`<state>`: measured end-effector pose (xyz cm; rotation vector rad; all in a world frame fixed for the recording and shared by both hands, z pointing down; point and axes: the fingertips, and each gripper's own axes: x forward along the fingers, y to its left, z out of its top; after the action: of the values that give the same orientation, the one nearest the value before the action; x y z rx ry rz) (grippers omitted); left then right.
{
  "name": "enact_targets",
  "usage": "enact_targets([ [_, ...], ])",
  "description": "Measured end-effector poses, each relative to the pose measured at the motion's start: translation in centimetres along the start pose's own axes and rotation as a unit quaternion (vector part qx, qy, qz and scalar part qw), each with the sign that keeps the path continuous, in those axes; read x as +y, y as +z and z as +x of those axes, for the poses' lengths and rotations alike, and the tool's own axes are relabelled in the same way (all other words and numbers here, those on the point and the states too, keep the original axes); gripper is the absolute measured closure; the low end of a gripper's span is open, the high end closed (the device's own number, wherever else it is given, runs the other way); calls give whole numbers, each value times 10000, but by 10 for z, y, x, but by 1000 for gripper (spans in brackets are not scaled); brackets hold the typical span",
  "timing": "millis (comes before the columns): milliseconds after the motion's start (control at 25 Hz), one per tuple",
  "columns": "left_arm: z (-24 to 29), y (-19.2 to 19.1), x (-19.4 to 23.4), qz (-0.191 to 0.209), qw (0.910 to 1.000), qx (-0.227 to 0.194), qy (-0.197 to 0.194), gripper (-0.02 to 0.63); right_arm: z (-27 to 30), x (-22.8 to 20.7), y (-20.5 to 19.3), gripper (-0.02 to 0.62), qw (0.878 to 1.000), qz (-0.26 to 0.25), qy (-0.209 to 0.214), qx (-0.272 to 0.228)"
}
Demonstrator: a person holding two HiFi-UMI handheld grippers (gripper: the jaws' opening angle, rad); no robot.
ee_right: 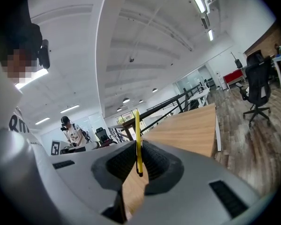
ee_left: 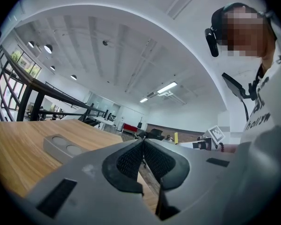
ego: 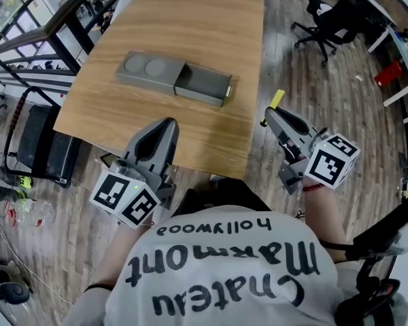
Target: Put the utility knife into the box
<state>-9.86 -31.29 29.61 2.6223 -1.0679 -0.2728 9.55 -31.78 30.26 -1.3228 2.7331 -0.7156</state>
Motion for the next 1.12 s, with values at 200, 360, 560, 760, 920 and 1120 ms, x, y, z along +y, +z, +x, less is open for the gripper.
enact_targets([
  [200, 2, -1, -2, 4, 10000, -2, 55, 594, 1, -1, 2, 548, 9999, -32, 79, 56],
  [360, 3, -2, -3, 29, 9999, -10, 122, 594, 4, -5, 4, 548, 9998, -27, 184, 30],
  [560, 10, -4, -3, 102, 9997, 4, 235, 594, 9, -16, 5, 548, 9995, -3, 300, 43],
  [760, 33, -5, 9, 51, 9991, 85, 424, 594, 25, -39, 19, 548, 9991, 41, 414, 122],
  [920, 50, -1, 14, 38, 9985, 41, 547, 594, 34, -57, 28, 548, 9986, 68, 497, 194],
  [1120, 67, -6, 22, -9, 9978, 60, 660, 594, 47, -75, 30, 548, 9978, 116, 578, 310],
])
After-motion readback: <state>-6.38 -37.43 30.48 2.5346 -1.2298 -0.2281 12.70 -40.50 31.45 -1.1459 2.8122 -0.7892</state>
